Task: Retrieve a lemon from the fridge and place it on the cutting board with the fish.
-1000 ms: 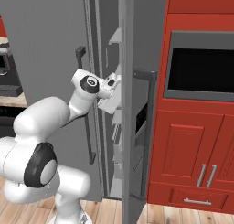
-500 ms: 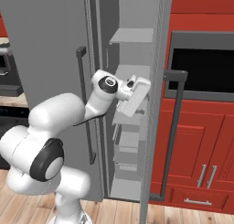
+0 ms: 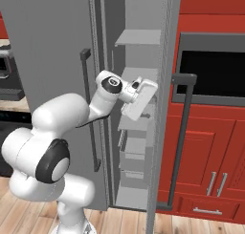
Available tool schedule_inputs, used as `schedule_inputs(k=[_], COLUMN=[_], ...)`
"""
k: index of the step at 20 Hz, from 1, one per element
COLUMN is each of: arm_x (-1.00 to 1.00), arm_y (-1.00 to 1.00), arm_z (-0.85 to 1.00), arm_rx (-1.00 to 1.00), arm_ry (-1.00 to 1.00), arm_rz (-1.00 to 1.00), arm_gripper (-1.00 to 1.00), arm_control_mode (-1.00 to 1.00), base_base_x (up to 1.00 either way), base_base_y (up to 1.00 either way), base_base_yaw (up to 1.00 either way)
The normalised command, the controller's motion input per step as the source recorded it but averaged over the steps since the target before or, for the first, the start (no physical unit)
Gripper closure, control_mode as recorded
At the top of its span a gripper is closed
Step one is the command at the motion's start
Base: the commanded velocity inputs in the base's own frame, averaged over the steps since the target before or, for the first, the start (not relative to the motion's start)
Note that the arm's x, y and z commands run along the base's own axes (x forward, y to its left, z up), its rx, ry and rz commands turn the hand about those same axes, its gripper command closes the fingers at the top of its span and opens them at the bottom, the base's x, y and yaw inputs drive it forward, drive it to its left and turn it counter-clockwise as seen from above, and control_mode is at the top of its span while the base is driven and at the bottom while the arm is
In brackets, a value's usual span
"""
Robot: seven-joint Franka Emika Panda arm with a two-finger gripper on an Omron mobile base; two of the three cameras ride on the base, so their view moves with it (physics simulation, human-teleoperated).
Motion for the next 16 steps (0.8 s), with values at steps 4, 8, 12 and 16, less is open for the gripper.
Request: schedule_inputs(k=[4,8,12,16], arm_x=[-0.10,0.01,0.18,0.23], arm_y=[0.53,0.89,0.89,0.96], arm_z=[0.00,-0.07,-0.55,-0.74], arm_rx=[0.00,0.02,0.38,0.67], arm_ry=[0.00,-0.05,0.00,-0.03], arm_rz=[0.00,-0.01,-0.03,-0.10], arm_gripper=[-1.00,-1.00,-1.00,-1.00], arm_control_mode=[-1.00,-1.00,-1.00,-1.00], base_base_x=[0.00,0.00,0.00,0.00], base_base_y=[0.00,0.00,0.00,0.00], base_base_yaw=[0.00,0.00,0.00,0.00])
